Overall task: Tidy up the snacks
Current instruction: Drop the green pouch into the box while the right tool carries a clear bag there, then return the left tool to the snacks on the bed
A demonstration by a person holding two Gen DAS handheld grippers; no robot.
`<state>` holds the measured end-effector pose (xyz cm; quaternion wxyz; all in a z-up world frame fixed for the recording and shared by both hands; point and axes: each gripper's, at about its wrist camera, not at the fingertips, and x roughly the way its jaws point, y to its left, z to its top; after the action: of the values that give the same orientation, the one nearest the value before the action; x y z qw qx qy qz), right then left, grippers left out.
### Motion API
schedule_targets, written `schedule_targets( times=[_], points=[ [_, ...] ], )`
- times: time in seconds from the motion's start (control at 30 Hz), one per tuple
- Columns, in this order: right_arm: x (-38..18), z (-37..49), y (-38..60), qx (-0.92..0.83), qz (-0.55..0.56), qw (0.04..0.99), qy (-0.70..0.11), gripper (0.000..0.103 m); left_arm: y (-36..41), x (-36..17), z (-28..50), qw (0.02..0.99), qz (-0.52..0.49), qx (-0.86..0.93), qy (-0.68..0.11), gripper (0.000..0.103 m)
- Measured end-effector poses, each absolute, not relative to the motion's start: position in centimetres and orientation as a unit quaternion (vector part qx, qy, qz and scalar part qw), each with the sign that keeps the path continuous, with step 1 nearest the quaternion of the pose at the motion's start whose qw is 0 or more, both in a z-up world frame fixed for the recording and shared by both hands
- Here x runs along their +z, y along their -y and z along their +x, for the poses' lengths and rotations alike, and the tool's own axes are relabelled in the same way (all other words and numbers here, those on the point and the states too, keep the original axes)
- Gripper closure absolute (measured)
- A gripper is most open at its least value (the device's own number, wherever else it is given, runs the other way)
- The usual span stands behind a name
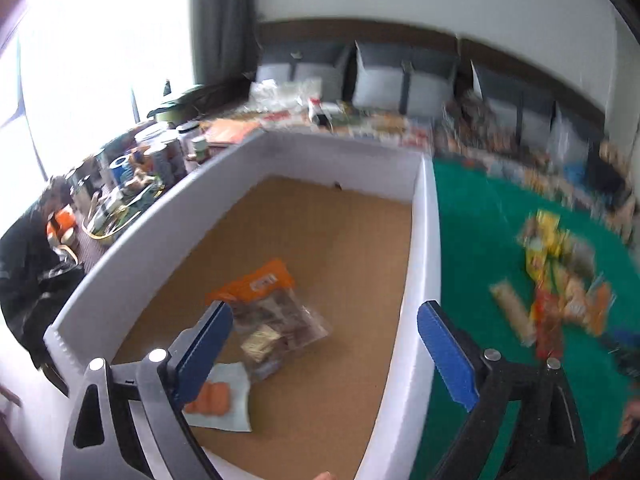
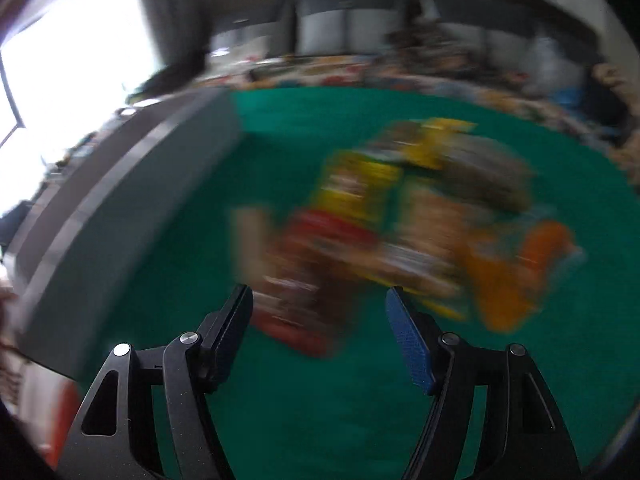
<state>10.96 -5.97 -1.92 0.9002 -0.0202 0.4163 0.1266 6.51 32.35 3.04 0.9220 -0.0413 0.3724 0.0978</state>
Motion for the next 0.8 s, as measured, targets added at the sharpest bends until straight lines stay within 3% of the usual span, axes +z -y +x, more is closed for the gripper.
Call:
schedule_targets(
  times=[0.17, 0.33, 0.57, 0.8],
  points=[
    [-3.7, 9.2, 18.5, -0.002, -0.042, 0.915, -0.401, 0.031, -30.0, 1.3, 8.0, 0.91, -0.007, 0.115, -0.398, 0.01],
    [-5.1, 9.3, 27.6, -0.087, -0.033, 0.909, -0.406, 0.031, -29.7, 1.2, 7.9, 0.909, -0.044, 0.126, -0.395, 0.01],
    [-5.8, 9.5, 31.8, -0.096, 0.009, 0.898, -0.43, 0.03, -28.0, 0.7, 7.8, 0.902, -0.046, 0.12, -0.412, 0.01],
    [-6.3, 10.8, 31.9, -0.091, 0.037, 0.893, -0.439, 0.018, -25.5, 2.0, 7.3, 0.912, 0.01, 0.146, -0.384, 0.01]
  ],
)
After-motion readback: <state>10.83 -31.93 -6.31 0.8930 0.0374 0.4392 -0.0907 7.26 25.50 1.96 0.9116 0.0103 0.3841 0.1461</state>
